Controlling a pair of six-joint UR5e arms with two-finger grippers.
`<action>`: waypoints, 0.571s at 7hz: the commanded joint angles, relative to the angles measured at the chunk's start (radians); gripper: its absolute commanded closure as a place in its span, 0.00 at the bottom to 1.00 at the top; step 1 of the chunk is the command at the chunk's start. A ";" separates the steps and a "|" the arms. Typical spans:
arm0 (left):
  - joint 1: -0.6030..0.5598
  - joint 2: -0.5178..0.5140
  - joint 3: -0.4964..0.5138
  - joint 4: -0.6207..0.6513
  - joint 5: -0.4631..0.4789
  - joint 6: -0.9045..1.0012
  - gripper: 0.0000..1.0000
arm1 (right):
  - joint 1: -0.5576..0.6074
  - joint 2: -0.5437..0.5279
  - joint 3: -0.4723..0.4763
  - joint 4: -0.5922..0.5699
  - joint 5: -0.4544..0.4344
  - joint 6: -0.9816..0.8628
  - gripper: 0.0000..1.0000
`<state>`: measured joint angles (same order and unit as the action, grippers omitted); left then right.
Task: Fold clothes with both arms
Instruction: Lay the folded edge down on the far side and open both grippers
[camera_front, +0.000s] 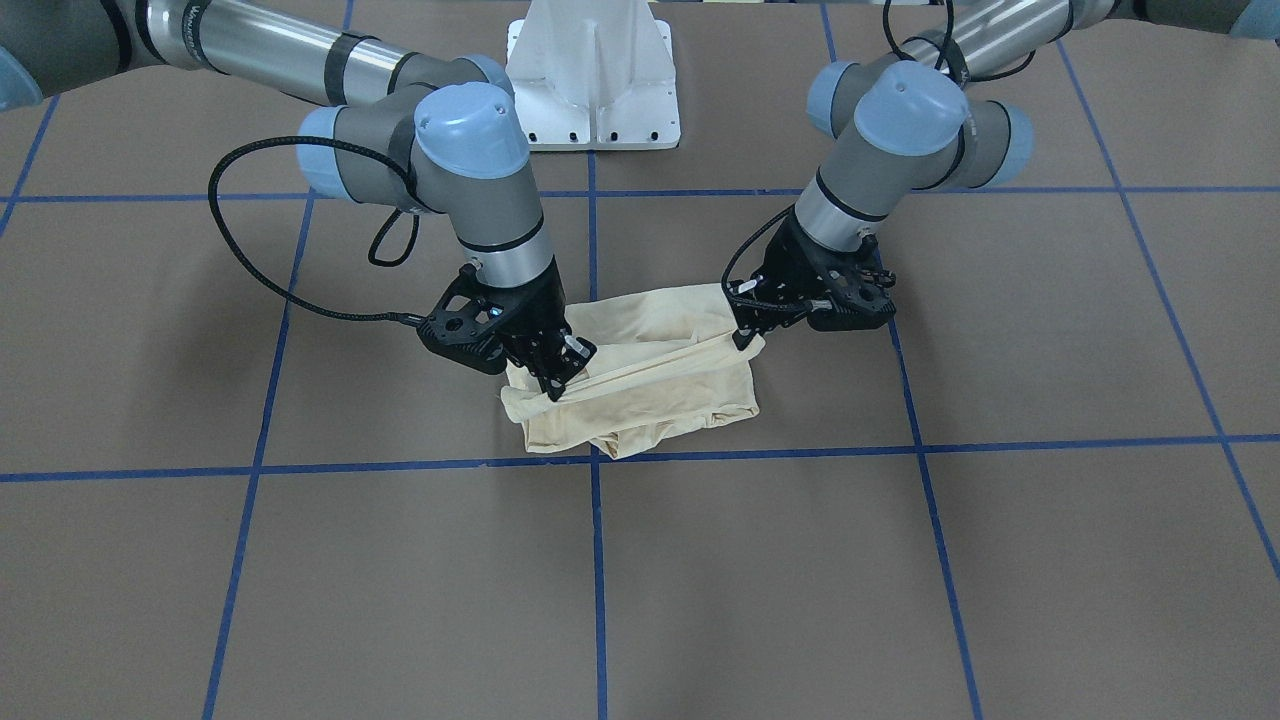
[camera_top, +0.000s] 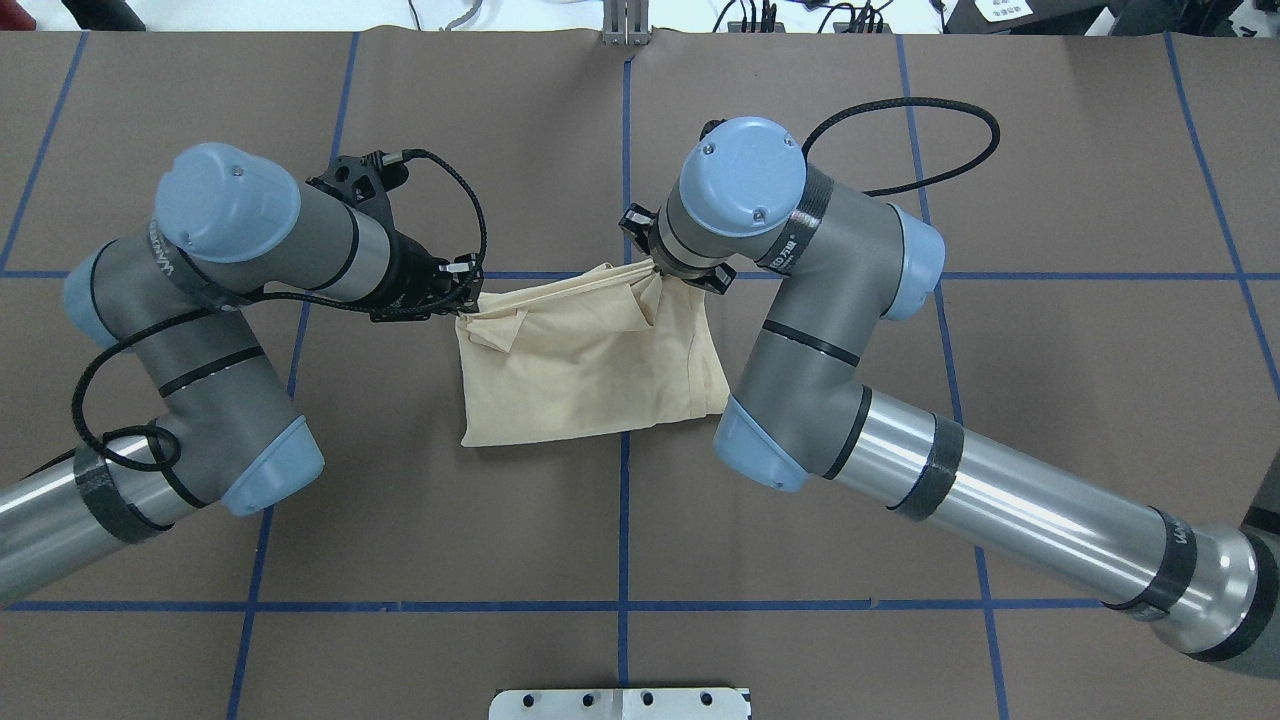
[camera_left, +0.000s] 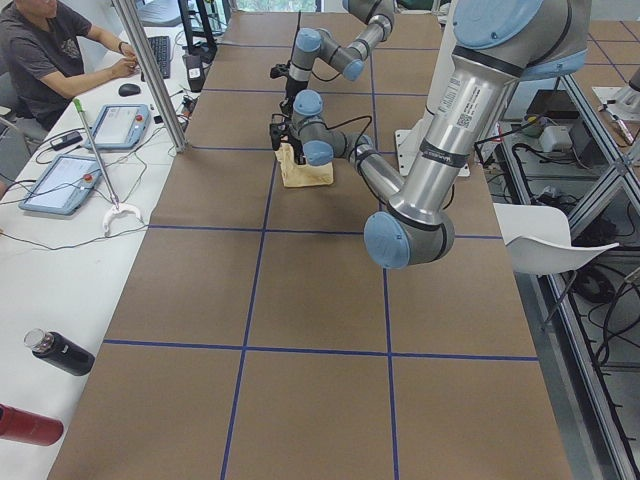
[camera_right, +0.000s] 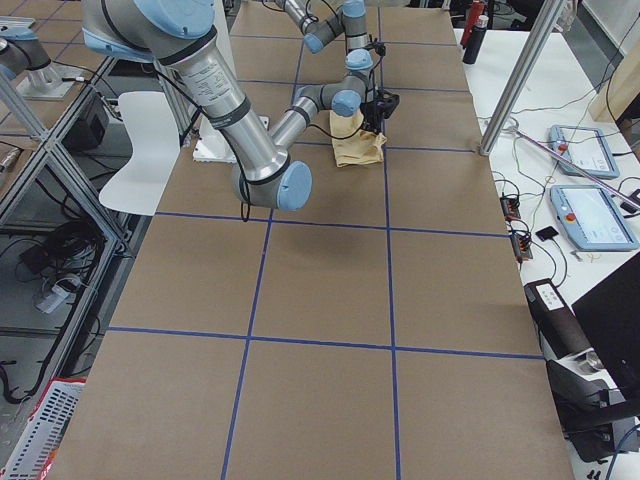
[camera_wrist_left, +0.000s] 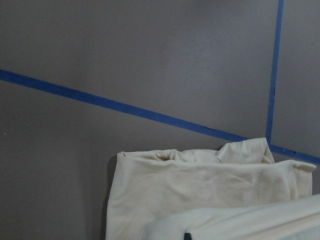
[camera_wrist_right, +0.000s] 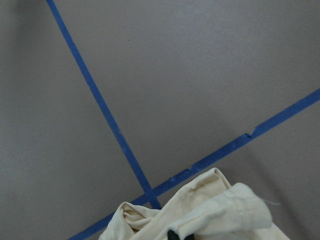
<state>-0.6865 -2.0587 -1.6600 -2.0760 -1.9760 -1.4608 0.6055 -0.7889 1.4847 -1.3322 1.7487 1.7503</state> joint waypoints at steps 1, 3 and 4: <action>0.001 -0.032 0.103 -0.090 0.003 -0.003 1.00 | 0.000 0.033 -0.105 0.086 -0.001 0.000 1.00; 0.001 -0.049 0.138 -0.115 0.003 -0.001 1.00 | 0.000 0.034 -0.122 0.104 -0.005 0.000 1.00; 0.001 -0.049 0.138 -0.115 0.005 -0.001 1.00 | 0.000 0.040 -0.122 0.102 -0.005 0.000 1.00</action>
<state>-0.6858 -2.1055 -1.5276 -2.1862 -1.9724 -1.4623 0.6059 -0.7542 1.3665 -1.2332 1.7445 1.7503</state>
